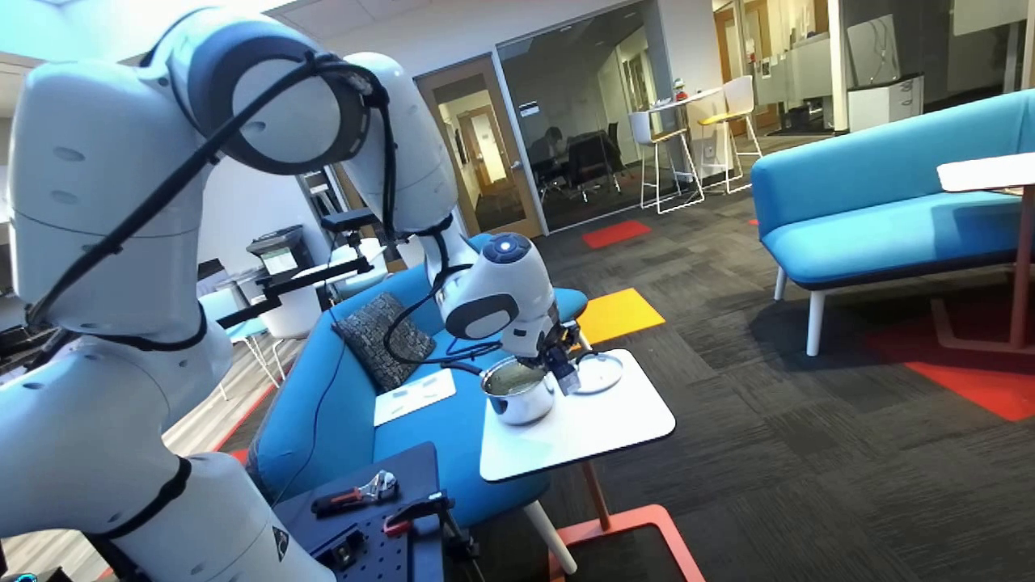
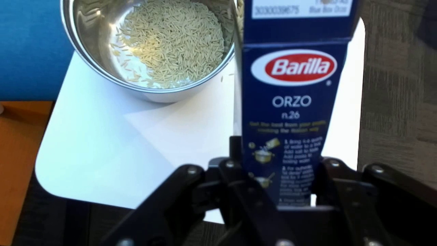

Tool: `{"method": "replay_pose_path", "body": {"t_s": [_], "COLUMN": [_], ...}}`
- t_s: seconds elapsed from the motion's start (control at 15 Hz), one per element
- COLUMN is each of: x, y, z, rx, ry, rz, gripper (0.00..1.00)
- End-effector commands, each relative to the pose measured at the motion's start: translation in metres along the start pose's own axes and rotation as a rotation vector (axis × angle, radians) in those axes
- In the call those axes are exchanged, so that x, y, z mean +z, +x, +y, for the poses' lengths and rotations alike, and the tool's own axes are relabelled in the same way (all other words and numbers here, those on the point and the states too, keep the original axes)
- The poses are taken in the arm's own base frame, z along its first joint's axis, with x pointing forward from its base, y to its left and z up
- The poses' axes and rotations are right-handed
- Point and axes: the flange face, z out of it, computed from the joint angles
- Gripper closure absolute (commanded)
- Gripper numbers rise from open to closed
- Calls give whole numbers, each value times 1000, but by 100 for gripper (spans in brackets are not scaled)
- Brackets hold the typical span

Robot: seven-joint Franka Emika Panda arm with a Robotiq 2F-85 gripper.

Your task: Pour some of the contents of the blue box into the silver pot and close the pot with the glass lid

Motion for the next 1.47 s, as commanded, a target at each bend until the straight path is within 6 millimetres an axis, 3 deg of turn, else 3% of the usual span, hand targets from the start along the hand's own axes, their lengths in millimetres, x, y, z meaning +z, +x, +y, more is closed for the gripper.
{"method": "replay_pose_path", "body": {"t_s": [0.0,0.93,1.2,1.4], "x": [9,77,104,121], "y": [13,84,97,107], "z": [-15,-33,-35,-35], "rx": [-39,-217,-202,-97], "ry": [27,48,-22,-93], "rz": [-112,-523,-682,-757], "gripper": [83,83,83,83]}}
